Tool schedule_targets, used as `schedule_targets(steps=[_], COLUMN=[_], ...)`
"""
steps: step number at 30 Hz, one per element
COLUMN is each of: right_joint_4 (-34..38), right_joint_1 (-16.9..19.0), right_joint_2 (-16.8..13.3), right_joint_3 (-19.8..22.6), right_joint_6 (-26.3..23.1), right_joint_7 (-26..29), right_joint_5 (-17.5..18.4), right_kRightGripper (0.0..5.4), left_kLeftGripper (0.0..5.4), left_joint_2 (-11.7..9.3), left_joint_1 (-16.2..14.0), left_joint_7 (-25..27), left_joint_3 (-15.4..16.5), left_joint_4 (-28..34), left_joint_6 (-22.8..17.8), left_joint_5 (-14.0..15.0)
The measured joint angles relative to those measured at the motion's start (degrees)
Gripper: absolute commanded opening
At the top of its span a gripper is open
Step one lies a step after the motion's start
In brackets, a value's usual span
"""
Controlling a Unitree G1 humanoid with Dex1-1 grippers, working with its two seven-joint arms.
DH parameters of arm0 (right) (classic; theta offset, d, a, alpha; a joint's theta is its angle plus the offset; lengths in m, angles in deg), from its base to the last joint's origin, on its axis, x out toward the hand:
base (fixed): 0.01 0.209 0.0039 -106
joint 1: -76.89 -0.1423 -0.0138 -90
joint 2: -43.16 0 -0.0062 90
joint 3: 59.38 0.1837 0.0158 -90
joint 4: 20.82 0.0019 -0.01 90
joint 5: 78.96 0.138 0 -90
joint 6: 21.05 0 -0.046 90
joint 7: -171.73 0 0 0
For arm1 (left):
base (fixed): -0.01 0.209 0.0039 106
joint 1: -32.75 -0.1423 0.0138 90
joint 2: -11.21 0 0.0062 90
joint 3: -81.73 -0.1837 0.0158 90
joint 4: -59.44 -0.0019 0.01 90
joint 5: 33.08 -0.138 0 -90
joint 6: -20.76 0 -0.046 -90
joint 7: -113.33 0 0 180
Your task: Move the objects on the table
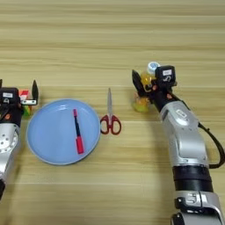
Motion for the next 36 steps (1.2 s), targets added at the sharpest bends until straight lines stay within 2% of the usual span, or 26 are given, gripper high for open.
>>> schedule_targets(steps=[6, 10, 15, 17, 20, 26, 33, 36], right_joint_4=[6.5, 12.9, 18.7, 20.7, 21.0, 20.8, 17.8, 16.1], right_joint_1=[0.1, 0.2, 0.4, 0.4, 0.5, 2.2, 4.6, 5.0], right_joint_2=[1.2, 2.7, 4.7, 6.3, 6.7, 9.2, 10.0, 11.5], right_joint_3=[-2.8, -5.5, -10.8, -14.2, -16.3, -24.8, -32.1, -34.1], right_joint_6=[-3.3, -7.7, -13.0, -16.0, -17.7, -17.9, -15.7, -13.7], right_joint_7=[0.4, 0.7, 1.9, 3.1, 3.4, 6.0, 8.8, 10.1], right_joint_5=[0.1, 2.1, 3.7, 5.3, 5.6, 5.7, 4.3, 4.2], right_kRightGripper=[3.58, 3.58, 3.58, 3.57, 3.57, 3.57, 3.57, 3.57], left_kLeftGripper=[5.40, 5.40, 5.40, 5.40, 5.40, 5.40, 5.40, 5.40], left_joint_2=[0.0, 0.0, -0.1, -0.2, -0.2, -0.1, -0.1, 0.0], left_joint_1=[0.0, 0.0, 0.0, 0.0, 0.0, 0.0, 0.0, 0.0], left_joint_7=[0.0, 0.0, 0.0, 0.0, 0.0, -0.2, -0.3, -0.5], left_joint_3=[0.0, 0.0, 0.0, 0.0, 0.0, -0.1, -0.2, -0.2], left_joint_4=[0.0, 0.0, 0.0, 0.0, 0.0, 0.0, 0.0, 0.0], left_joint_6=[0.0, 0.0, 0.0, 0.0, 0.0, 0.0, 0.0, 0.0], left_joint_5=[0.0, 0.0, 0.0, 0.0, 0.0, 0.0, -0.1, -0.2])
